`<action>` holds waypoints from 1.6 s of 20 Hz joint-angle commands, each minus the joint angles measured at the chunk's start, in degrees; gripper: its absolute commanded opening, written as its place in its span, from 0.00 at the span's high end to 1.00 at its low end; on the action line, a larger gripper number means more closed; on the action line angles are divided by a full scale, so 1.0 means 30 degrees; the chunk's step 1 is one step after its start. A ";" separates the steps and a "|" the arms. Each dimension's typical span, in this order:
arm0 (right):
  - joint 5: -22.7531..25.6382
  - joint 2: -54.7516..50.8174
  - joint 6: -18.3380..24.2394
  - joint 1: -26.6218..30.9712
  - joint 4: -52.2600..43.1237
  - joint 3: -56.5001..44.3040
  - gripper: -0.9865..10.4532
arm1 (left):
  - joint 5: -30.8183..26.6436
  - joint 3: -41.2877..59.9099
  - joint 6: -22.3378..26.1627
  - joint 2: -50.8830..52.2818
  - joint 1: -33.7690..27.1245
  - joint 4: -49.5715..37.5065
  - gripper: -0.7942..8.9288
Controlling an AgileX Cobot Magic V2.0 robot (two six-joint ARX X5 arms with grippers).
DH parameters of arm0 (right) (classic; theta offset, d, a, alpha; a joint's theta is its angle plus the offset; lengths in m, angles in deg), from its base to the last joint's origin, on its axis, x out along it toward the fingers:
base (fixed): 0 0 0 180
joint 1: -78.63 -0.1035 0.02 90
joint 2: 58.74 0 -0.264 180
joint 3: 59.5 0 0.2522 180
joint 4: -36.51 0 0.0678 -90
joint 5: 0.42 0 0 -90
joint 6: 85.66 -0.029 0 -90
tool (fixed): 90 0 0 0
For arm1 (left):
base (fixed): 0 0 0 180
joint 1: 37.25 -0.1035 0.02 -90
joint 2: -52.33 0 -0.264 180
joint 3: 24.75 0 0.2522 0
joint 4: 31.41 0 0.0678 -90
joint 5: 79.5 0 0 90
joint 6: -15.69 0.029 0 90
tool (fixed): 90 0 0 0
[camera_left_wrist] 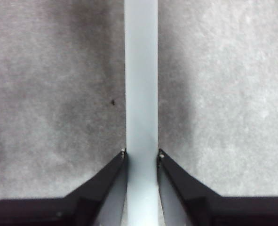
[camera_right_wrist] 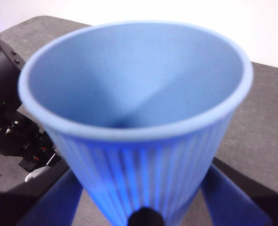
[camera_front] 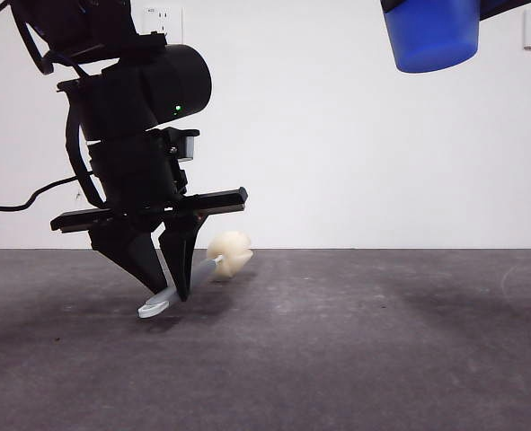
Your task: Pick up the cup brush,pick up the cup,insert the brush into the cup,clean the cup,put the cup brush back,put the cup back to the fixed position on the table
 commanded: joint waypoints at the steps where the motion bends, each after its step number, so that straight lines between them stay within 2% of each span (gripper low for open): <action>1: -0.0182 -0.0022 -0.0197 -0.0022 -0.0168 0.0124 0.93 | -0.0481 0.0087 -0.0517 -0.0262 0.0036 -0.0189 0.93; 6: -0.0517 -0.0022 -0.0262 -0.0029 -0.0109 0.0124 0.93 | -0.0415 0.0087 -0.0809 -0.0437 0.0036 -0.0481 0.91; 7: -0.0525 -0.0022 -0.0262 -0.0029 -0.0073 0.0124 0.93 | -0.0408 0.0087 -0.0809 -0.0437 0.0036 -0.0474 0.88; 9: -0.0517 -0.0022 -0.0277 -0.0029 0.0124 0.0124 0.93 | -0.0386 0.0087 -0.0809 -0.0437 0.0036 -0.0459 0.68; 10: -0.0517 -0.0022 -0.0321 -0.0029 0.0313 0.0124 0.93 | -0.0379 0.0080 -0.0801 -0.0437 0.0036 -0.0437 0.65; 19: -0.0517 0.0284 -0.0605 -0.0022 0.0277 0.0124 0.93 | 0.0189 0.0080 -0.0568 0.0058 0.0029 -0.0109 0.65; 23: -0.0525 0.2331 -0.0619 0.0029 -0.1392 0.0109 0.93 | 0.0233 0.0080 0.0772 0.2361 0.0036 0.0364 0.65; 26: -0.0525 0.4728 -0.0772 0.0444 -0.3832 -0.0015 0.93 | 0.0204 0.0080 0.2186 0.5129 0.0036 0.2018 0.65; 29: -0.2310 0.6834 -0.1209 0.1967 -0.6054 -0.0313 0.93 | 0.0138 0.0080 0.3381 0.8583 0.0036 0.3927 0.65; 32: -0.3359 0.8604 -0.1253 0.3213 -0.8852 -0.1494 0.93 | 0.0138 0.0080 0.3818 1.2029 0.0036 0.4845 0.65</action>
